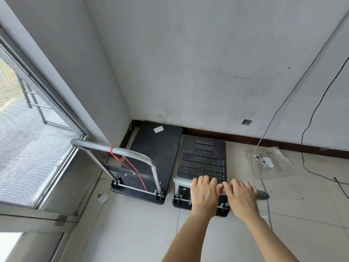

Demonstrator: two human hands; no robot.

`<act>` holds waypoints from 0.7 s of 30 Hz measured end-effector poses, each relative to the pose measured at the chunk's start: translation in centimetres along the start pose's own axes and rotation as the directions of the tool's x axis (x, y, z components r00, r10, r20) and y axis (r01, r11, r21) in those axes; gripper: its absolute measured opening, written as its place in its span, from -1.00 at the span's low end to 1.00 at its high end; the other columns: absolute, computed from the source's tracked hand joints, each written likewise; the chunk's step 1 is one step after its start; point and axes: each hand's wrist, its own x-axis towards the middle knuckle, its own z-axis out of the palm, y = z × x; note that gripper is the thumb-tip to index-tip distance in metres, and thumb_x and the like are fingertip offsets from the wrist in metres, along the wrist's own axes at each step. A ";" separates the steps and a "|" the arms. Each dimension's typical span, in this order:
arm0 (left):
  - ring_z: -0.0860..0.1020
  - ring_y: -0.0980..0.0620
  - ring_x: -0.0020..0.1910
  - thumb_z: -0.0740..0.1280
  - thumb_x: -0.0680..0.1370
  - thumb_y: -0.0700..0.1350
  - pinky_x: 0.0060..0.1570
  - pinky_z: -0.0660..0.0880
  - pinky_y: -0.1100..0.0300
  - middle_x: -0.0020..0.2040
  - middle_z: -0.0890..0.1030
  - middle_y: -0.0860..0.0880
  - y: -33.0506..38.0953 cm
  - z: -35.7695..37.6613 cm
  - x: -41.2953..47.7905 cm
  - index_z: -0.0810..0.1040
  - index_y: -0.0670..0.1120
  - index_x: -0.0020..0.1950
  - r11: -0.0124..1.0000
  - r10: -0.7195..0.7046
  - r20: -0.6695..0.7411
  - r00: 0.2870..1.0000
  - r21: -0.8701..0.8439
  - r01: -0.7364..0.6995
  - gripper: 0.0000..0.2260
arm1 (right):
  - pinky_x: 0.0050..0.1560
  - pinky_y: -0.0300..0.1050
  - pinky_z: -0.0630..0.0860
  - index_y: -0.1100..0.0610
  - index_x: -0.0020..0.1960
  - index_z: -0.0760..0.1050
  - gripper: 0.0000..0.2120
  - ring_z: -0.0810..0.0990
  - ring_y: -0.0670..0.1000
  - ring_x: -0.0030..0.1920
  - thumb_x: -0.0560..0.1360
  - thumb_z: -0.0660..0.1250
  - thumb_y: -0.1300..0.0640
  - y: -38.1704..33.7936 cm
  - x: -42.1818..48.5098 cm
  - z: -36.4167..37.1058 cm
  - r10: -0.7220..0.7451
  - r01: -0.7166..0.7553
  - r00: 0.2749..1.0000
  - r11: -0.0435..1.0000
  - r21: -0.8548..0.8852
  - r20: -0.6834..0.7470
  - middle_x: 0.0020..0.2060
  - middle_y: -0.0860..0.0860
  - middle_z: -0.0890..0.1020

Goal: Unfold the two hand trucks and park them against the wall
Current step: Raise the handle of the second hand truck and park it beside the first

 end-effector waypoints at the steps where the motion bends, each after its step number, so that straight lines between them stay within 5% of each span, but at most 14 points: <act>1: 0.49 -0.01 -0.32 -0.21 0.62 0.05 -0.23 0.47 0.12 -0.32 0.50 0.04 -0.1 -0.2 -0.3 0.44 0.04 -0.25 1.000 -0.001 -0.013 1.000 0.014 0.002 -0.51 | -0.02 0.10 0.30 0.05 -0.27 0.27 -0.69 0.49 0.17 -0.10 0.54 0.07 -0.12 0.0 0.0 0.1 -0.003 0.003 1.000 1.000 0.003 -0.004 -0.23 0.09 0.64; 4: 0.47 0.00 -0.33 -0.33 0.64 0.02 -0.24 0.46 0.11 -0.33 0.50 0.05 -0.7 -0.5 -0.5 0.44 0.05 -0.27 0.999 0.010 -0.033 0.999 0.032 -0.009 -0.42 | 0.01 0.09 0.28 0.06 -0.26 0.29 -0.69 0.48 0.17 -0.07 0.55 0.06 -0.11 -0.8 0.0 0.0 -0.006 0.006 1.000 1.000 0.014 0.009 -0.20 0.08 0.63; 9: 0.47 -0.01 -0.30 -0.04 0.57 0.03 -0.22 0.45 0.11 -0.31 0.50 0.03 -2.8 -0.7 -0.2 0.44 0.03 -0.24 0.998 0.040 -0.017 0.999 0.044 -0.040 -0.67 | 0.04 0.07 0.28 0.06 -0.23 0.30 -0.70 0.48 0.15 -0.05 0.56 0.05 -0.11 -2.9 -0.1 0.3 0.014 -0.014 1.000 1.000 0.008 0.016 -0.16 0.08 0.64; 15: 0.49 -0.03 -0.29 -0.10 0.56 0.04 -0.21 0.46 0.09 -0.30 0.53 0.01 -4.2 -1.4 -0.3 0.45 0.01 -0.23 0.999 0.027 0.069 0.997 -0.024 -0.025 -0.62 | 0.07 0.07 0.26 0.09 -0.20 0.39 -0.64 0.48 0.13 -0.04 0.56 0.01 -0.12 -4.3 -0.2 0.9 0.036 -0.036 0.999 0.999 -0.022 0.027 -0.15 0.06 0.64; 21: 0.45 -0.10 -0.03 -0.23 0.59 0.05 0.06 0.36 0.01 -0.05 0.51 -0.07 -4.3 -2.0 0.0 0.43 -0.04 -0.01 0.996 0.080 0.146 0.986 -0.038 -0.075 -0.55 | 0.06 0.07 0.26 0.07 -0.22 0.33 -0.71 0.48 0.15 -0.04 0.57 0.06 -0.08 -4.7 -0.2 0.2 0.039 -0.038 0.999 0.999 -0.005 0.025 -0.14 0.08 0.64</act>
